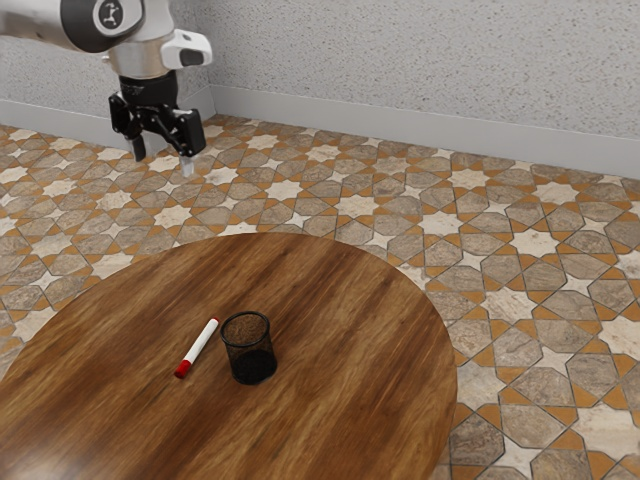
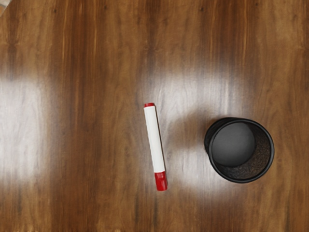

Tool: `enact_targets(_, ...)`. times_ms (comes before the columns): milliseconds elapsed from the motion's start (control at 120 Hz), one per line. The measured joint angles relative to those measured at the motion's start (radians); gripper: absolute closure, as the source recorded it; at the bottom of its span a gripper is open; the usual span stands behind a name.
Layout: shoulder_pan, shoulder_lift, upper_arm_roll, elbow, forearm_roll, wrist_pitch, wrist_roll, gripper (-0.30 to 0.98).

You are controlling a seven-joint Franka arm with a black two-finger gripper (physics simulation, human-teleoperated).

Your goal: Put the marker into the pen holder.

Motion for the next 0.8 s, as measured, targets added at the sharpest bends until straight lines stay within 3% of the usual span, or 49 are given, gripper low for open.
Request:
enact_targets(267, 0.041, 0.081, 0.005, -0.027, 0.02, 0.034, -0.017, 0.0)
enact_targets(417, 0.145, 0.125, -0.003, -0.163, 0.022, 0.176, -0.04, 0.0)
enact_targets(800, 0.135, 0.203, -0.01, -0.39, -0.028, 0.518, -0.111, 0.0)
